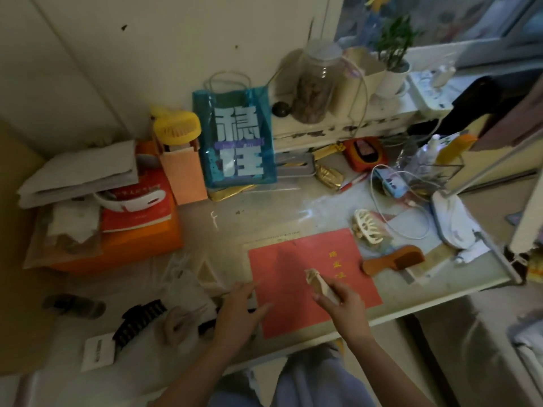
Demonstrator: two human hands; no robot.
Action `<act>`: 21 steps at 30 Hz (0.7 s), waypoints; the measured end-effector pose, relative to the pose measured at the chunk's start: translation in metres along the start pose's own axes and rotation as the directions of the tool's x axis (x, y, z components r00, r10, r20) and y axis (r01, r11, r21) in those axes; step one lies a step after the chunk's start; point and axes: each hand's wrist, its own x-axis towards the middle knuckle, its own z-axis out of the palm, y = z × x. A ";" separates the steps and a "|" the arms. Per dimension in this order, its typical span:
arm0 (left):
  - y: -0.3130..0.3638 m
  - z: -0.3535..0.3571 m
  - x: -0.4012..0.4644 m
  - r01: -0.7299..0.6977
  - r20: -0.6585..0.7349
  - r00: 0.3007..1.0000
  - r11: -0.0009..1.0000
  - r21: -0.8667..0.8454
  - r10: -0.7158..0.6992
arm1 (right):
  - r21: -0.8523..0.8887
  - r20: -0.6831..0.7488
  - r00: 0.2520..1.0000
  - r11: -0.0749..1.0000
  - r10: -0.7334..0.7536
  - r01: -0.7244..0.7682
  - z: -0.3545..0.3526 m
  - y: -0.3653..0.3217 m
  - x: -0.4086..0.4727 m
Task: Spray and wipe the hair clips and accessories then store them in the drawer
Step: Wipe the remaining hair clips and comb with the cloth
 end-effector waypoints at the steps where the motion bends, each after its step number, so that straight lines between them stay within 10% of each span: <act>1: 0.009 0.011 0.008 -0.025 -0.005 1.000 1.000 0.018 0.025 | -0.007 -0.008 1.000 1.000 -0.006 0.006 -0.015 0.004 0.006; 21: 0.171 0.252 0.113 0.074 0.082 0.991 0.953 0.294 -0.103 | -0.113 0.175 0.985 0.993 0.002 0.018 -0.262 0.092 0.139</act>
